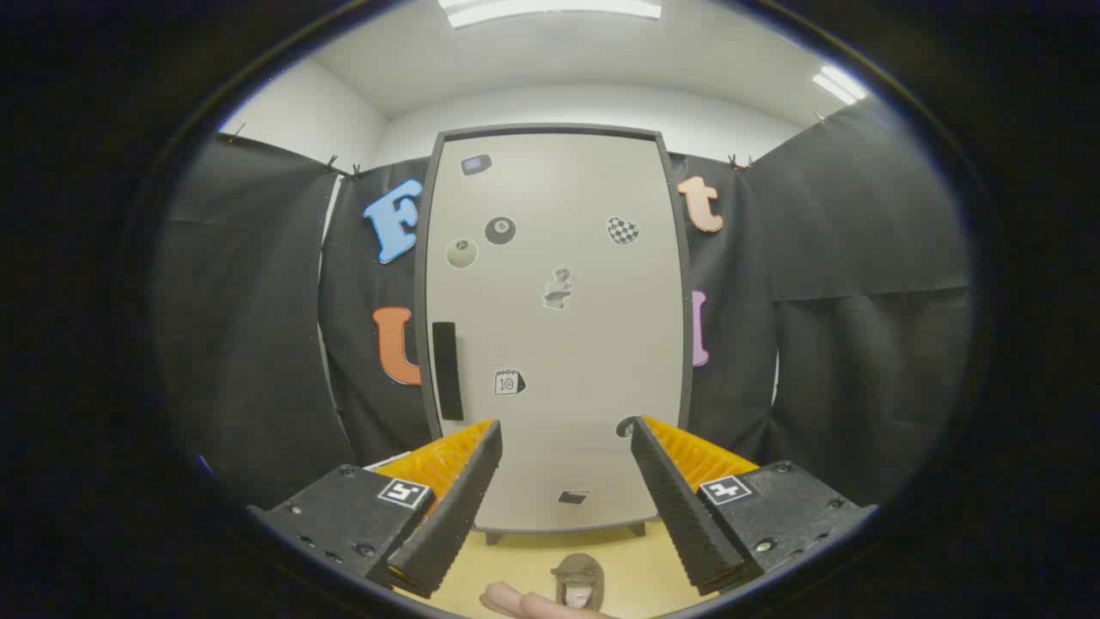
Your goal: Open the shoe cabinet door, grab the shoes and put them into the shoe cabinet, then close the shoe cabinet door.
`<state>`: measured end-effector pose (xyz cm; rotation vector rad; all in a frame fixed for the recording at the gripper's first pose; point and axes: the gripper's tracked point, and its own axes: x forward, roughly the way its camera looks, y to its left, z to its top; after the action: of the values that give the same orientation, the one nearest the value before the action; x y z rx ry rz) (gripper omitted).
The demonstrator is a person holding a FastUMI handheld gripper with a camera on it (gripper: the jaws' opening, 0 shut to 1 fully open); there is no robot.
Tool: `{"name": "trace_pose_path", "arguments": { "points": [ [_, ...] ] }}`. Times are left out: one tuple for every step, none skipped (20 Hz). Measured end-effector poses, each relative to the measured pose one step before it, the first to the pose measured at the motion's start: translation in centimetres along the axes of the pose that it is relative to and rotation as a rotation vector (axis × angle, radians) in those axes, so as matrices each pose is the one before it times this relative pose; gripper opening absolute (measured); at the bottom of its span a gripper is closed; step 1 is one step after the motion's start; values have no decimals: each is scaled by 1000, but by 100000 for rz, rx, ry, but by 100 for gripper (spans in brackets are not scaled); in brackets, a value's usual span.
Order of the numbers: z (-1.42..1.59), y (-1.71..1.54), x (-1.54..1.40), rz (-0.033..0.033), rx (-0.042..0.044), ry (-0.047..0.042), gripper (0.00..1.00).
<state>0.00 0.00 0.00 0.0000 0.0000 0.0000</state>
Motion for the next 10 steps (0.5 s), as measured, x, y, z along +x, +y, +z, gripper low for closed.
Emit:
{"name": "trace_pose_path", "arguments": {
  "points": [
    [62,233,101,1003,-4,-547,99],
    [25,48,102,367,-554,-434,99],
    [-93,-51,200,-225,-358,-93,99],
    [-277,-3,111,-508,129,576,99],
    [-137,116,171,139,732,447,99],
    [-98,276,310,886,390,222,99],
    [122,213,414,670,25,-306,99],
    [94,107,445,500,-202,-535,99],
    [-67,116,546,318,-226,356,99],
    [-180,138,520,231,204,250,99]
  ]
}}
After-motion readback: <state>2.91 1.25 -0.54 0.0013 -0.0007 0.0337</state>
